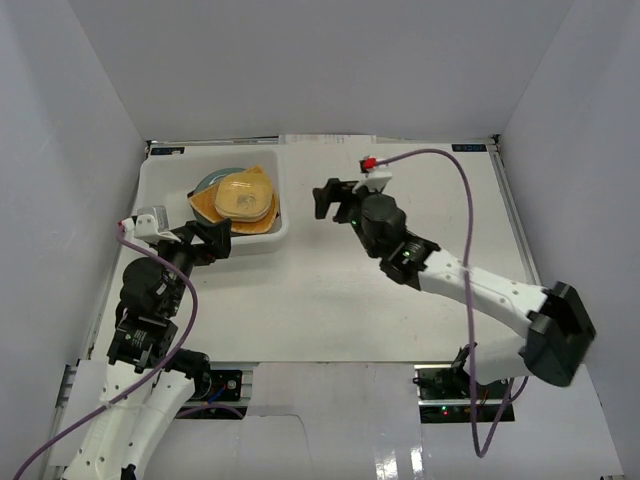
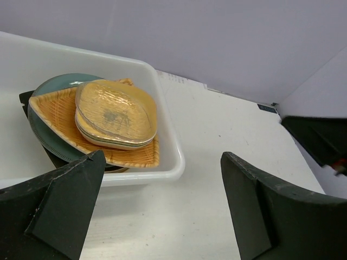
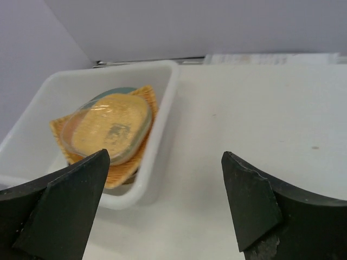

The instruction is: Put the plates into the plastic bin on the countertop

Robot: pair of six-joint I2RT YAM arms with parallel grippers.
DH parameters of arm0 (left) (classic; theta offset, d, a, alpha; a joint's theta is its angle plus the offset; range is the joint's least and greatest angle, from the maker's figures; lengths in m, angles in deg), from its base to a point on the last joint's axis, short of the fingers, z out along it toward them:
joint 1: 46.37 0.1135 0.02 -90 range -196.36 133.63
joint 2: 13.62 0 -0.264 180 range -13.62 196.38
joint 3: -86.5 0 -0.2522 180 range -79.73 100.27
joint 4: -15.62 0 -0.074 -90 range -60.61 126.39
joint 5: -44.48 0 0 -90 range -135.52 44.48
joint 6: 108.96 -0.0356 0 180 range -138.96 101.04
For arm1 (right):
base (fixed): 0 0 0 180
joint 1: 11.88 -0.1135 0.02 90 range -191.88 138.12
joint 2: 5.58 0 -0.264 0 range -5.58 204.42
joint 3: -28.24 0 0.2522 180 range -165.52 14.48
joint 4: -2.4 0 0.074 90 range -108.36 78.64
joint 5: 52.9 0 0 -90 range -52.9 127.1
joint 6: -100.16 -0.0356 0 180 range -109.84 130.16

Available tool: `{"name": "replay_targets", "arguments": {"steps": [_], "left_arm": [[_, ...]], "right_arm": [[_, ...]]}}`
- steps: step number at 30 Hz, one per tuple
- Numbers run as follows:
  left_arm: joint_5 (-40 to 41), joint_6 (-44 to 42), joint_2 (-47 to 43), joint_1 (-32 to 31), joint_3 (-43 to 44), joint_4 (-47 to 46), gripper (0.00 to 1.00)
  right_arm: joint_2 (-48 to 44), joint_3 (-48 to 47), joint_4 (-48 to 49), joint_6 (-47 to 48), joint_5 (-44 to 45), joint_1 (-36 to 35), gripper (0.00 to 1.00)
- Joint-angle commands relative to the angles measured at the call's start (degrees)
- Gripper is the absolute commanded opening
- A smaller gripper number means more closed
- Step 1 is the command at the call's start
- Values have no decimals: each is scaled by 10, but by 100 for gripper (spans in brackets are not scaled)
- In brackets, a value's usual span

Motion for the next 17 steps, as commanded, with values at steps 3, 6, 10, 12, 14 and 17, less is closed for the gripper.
{"name": "replay_targets", "arguments": {"steps": [3,6,10,12,14,17], "left_arm": [[-26,7,8,-2,2,-12,98],[-46,9,14,-4,11,-9,98],[-63,19,12,-4,19,-4,98],[-64,33,7,-4,6,-2,98],[-96,43,5,-3,-8,-2,98],[-114,53,7,-3,-19,0,98]], "right_arm": [[-196,182,-16,144,121,8,92],[-320,245,-75,146,158,14,90],[-480,312,-116,151,172,17,90],[-524,336,-116,134,159,17,90],[-535,353,-119,111,134,17,90],[-530,326,-136,114,109,17,90]]}}
